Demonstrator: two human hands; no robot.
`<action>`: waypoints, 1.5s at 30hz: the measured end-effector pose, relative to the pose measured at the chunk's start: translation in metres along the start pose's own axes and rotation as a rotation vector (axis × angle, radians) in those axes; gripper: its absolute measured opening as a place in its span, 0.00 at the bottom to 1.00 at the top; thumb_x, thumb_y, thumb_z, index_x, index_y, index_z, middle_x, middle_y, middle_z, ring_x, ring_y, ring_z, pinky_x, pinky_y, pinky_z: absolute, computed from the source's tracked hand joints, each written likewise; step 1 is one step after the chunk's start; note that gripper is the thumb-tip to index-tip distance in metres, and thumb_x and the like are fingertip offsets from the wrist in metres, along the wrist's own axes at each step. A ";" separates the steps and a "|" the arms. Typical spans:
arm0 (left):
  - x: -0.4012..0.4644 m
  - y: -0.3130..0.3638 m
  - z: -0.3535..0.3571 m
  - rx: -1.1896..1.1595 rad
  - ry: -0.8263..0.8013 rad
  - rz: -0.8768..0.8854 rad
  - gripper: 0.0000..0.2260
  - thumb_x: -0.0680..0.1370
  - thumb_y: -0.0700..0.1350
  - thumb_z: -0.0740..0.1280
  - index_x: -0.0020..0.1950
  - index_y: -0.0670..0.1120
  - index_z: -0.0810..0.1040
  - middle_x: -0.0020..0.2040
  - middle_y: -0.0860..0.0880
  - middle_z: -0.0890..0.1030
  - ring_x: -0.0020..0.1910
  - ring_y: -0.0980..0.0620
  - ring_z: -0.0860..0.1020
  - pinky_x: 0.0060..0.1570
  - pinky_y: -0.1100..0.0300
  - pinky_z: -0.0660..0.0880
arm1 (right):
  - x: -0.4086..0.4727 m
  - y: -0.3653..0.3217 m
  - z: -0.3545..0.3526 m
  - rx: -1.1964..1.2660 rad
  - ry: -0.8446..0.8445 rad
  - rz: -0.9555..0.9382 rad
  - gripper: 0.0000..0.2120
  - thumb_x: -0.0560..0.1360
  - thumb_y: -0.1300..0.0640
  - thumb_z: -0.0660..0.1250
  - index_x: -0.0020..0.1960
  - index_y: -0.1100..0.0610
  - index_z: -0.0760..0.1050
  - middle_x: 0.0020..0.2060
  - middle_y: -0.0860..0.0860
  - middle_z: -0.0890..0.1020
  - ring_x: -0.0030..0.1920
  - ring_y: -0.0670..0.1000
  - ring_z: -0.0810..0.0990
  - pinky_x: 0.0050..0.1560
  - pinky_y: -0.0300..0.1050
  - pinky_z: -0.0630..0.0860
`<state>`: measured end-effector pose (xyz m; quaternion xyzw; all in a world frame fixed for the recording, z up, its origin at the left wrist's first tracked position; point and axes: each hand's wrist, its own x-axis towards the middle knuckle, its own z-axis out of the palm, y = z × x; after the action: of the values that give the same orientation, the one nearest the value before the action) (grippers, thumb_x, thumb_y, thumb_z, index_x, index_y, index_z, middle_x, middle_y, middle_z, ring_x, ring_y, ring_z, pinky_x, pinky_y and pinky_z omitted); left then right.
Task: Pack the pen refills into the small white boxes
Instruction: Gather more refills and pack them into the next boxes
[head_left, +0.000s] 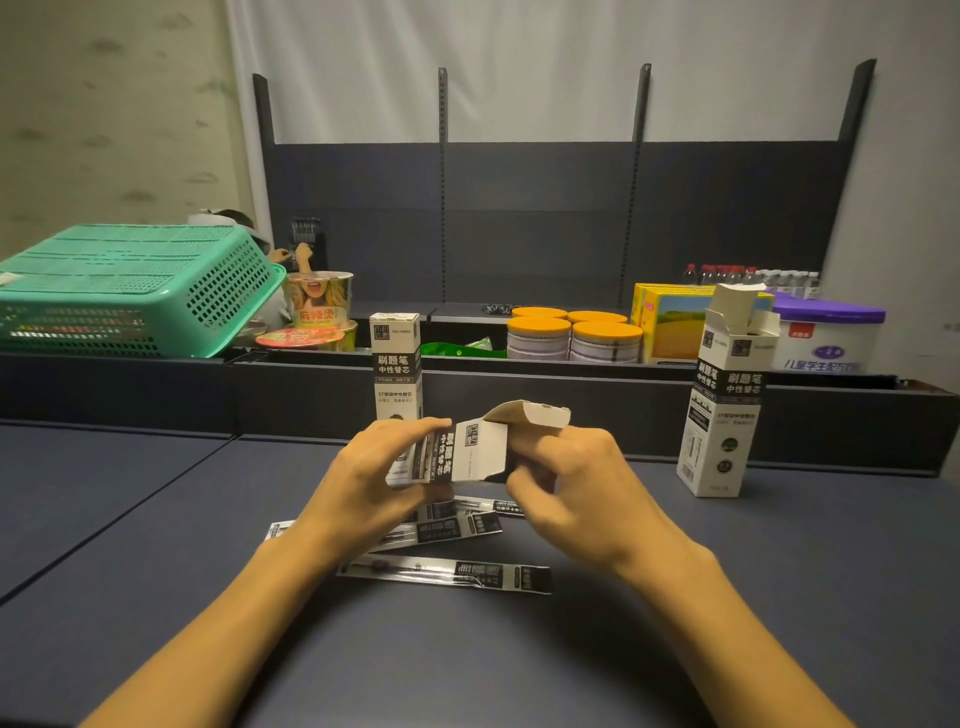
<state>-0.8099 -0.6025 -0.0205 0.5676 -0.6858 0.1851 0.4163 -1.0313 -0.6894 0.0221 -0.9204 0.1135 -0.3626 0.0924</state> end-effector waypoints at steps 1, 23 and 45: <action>0.000 0.000 0.000 0.005 -0.006 0.006 0.30 0.69 0.50 0.75 0.68 0.57 0.67 0.61 0.55 0.76 0.60 0.52 0.75 0.56 0.46 0.77 | 0.000 0.000 0.001 0.006 -0.017 0.009 0.19 0.74 0.50 0.54 0.57 0.52 0.79 0.52 0.47 0.83 0.38 0.46 0.77 0.38 0.41 0.77; 0.000 -0.003 -0.002 -0.005 0.065 -0.036 0.27 0.70 0.57 0.67 0.68 0.57 0.66 0.61 0.55 0.74 0.59 0.50 0.76 0.55 0.45 0.77 | 0.001 -0.001 0.003 -0.004 0.142 -0.073 0.18 0.73 0.55 0.59 0.60 0.53 0.78 0.57 0.48 0.77 0.45 0.49 0.79 0.45 0.43 0.79; 0.000 -0.003 -0.005 0.029 0.107 -0.119 0.30 0.69 0.54 0.72 0.69 0.47 0.70 0.60 0.45 0.78 0.56 0.51 0.75 0.52 0.49 0.78 | -0.005 0.007 -0.001 0.026 -0.776 0.416 0.15 0.70 0.43 0.74 0.49 0.52 0.76 0.43 0.46 0.79 0.41 0.44 0.75 0.39 0.37 0.70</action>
<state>-0.8051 -0.5999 -0.0188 0.6026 -0.6248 0.1999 0.4544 -1.0366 -0.6945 0.0181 -0.9447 0.2489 0.0351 0.2107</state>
